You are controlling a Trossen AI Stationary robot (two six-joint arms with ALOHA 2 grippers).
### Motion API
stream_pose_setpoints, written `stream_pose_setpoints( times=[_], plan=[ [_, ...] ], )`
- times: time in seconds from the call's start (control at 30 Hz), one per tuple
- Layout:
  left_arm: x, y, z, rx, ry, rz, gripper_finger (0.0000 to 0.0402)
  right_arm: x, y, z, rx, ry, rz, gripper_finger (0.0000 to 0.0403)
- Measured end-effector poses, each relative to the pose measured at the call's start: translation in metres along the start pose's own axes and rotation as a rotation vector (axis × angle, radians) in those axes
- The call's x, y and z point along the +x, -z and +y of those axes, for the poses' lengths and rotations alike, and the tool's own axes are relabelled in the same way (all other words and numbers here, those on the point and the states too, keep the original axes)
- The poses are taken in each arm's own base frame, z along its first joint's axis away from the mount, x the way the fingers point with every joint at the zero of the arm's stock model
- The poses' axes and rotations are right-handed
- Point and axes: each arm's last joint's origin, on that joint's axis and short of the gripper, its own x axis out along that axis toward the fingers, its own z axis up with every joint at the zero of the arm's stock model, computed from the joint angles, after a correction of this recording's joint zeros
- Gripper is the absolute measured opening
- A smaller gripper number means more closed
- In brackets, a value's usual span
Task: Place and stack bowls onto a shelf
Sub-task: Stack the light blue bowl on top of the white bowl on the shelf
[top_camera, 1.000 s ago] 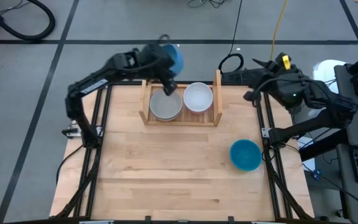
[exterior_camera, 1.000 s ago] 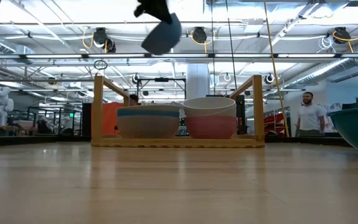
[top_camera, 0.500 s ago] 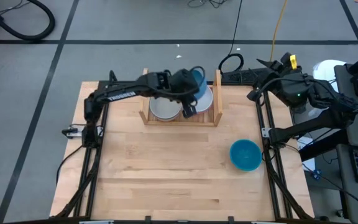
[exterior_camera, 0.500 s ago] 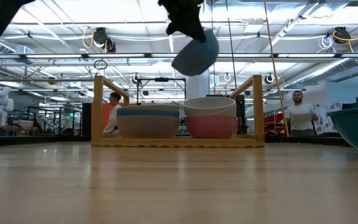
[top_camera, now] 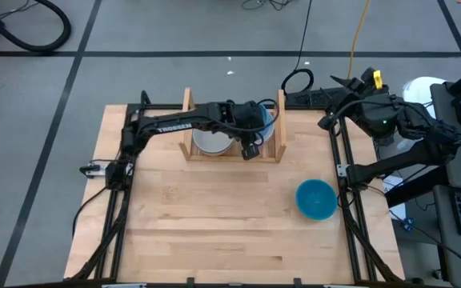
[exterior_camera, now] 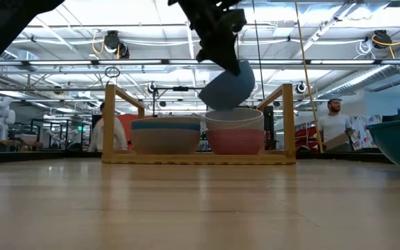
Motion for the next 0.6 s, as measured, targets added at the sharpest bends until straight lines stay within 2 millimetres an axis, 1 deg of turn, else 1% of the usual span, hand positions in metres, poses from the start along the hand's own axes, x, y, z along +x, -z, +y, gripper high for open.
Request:
stream_pose_setpoints(
  times=[0.23,0.47,0.6],
  plan=[
    [0.018,0.003,0.001,0.004,-0.025,0.026,0.001,0.0,0.0,0.0,-0.001,0.0,0.0,0.0176],
    [0.048,0.011,0.004,0.003,-0.043,0.089,0.001,0.0,0.001,0.0,-0.008,-0.002,0.004,0.0176],
    [0.061,0.015,0.005,0.004,-0.054,0.116,0.001,0.0,0.001,0.001,-0.013,-0.003,0.007,0.0176]
  ],
)
